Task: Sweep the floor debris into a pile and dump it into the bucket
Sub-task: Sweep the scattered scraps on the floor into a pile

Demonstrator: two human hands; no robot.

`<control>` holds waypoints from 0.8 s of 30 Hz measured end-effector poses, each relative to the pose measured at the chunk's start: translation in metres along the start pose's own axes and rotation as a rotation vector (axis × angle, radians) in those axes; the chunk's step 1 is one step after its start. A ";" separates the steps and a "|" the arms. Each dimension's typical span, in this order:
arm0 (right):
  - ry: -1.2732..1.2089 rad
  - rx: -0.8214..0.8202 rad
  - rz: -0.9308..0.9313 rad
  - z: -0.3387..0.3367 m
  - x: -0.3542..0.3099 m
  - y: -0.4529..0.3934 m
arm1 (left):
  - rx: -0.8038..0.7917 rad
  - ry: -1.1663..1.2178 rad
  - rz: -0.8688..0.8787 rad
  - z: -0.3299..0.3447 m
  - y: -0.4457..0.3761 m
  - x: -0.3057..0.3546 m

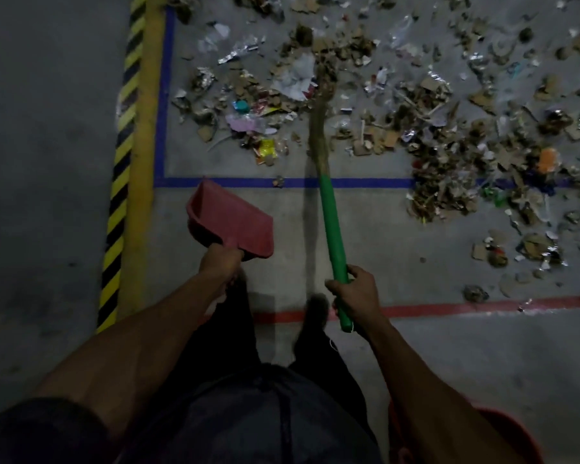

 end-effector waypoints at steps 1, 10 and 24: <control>0.027 -0.021 0.011 0.019 -0.007 -0.007 | 0.013 -0.040 -0.014 -0.017 -0.010 -0.003; 0.170 -0.194 0.196 0.128 -0.050 -0.067 | 0.071 -0.327 -0.092 -0.123 -0.066 -0.015; -0.399 0.218 0.191 0.076 -0.115 -0.157 | 0.064 -0.285 -0.056 -0.160 -0.106 -0.012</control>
Point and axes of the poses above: each hand's wrist, its own y-axis away from the middle knuckle, its own z-axis out of the palm, x = y × z, the point moved 1 cm from there along -y, towards the middle knuckle, and after that the axes turned 15 degrees about -x, right-handed, at the moved point
